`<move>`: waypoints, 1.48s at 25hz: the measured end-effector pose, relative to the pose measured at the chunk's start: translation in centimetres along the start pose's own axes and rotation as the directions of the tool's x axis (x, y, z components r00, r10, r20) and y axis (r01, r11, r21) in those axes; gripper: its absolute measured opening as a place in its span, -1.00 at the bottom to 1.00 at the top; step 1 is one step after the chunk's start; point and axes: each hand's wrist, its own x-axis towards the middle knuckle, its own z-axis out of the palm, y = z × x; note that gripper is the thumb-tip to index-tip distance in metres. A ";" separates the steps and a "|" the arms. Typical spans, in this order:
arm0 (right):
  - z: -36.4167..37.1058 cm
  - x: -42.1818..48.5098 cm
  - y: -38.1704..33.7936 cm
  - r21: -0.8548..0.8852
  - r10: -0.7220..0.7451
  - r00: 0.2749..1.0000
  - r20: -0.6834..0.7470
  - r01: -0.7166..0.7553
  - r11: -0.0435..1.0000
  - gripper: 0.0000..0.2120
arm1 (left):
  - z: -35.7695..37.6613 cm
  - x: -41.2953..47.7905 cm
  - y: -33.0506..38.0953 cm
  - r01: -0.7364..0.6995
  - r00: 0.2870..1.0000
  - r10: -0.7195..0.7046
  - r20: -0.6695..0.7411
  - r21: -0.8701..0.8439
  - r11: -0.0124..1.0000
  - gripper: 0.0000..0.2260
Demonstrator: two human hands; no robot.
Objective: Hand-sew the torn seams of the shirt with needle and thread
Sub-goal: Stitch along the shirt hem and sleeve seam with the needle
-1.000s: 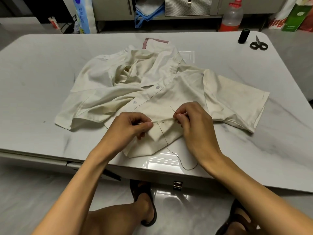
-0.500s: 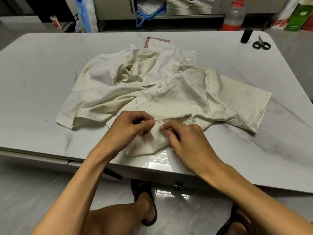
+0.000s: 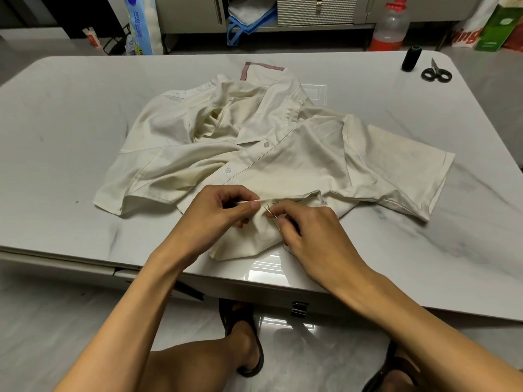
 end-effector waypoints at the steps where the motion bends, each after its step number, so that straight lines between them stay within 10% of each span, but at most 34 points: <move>1: 0.0 0.0 0.0 0.003 0.005 1.000 0.001 -0.005 1.000 -0.77 | 0.0 0.0 0.0 -0.004 1.000 0.004 0.001 0.002 1.000 -0.93; 37: 0.0 0.2 -1.4 0.044 0.189 0.982 -0.007 -0.188 0.981 -0.76 | 1.0 -0.1 -0.4 -0.199 0.956 0.258 -0.141 0.337 0.920 -0.94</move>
